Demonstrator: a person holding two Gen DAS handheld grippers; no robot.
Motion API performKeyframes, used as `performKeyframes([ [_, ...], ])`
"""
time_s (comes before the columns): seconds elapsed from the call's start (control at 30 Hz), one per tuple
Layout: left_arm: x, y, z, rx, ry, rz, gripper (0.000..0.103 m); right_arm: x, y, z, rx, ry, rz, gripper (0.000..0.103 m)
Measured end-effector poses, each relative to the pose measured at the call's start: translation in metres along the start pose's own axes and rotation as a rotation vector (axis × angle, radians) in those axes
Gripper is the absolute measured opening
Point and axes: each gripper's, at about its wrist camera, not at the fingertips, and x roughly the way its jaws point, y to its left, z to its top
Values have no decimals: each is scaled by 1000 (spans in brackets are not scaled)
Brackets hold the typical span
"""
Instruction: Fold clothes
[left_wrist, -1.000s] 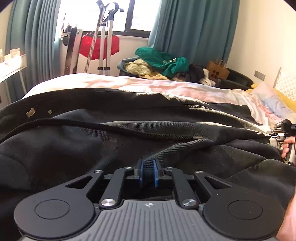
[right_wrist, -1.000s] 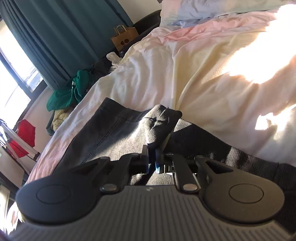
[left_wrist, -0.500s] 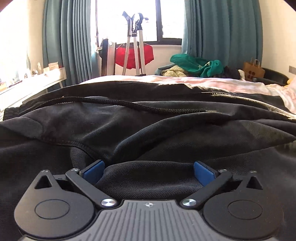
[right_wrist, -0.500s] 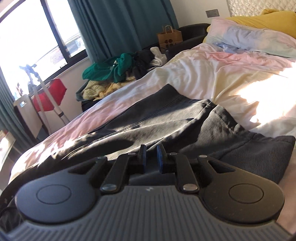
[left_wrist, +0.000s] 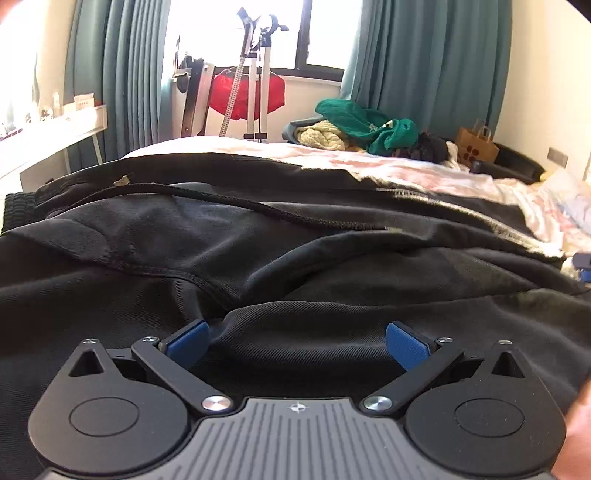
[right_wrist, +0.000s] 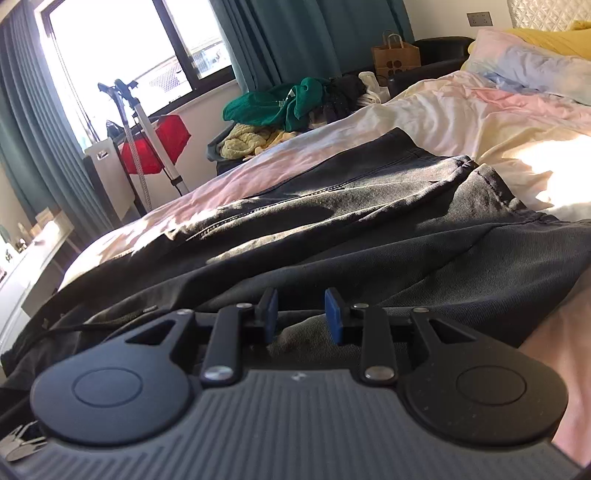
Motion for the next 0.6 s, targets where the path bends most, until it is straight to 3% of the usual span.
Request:
performKeyframes([
  [0.1, -36, 29, 7, -127, 0, 32, 103, 1, -7, -1, 35, 3, -4, 39],
  [0.33, -106, 109, 9, -406, 44, 91, 103, -7, -21, 4, 66, 13, 3, 39],
  [0.37, -116, 124, 8, -460, 43, 90, 103, -9, -24, 5, 69, 10, 8, 43],
  [0.47, -133, 158, 3, -566, 77, 146, 103, -19, -33, 8, 111, -7, 27, 73],
  [0.6, -154, 186, -9, -720, 42, 181, 103, -31, -54, 12, 207, -41, 6, 75],
])
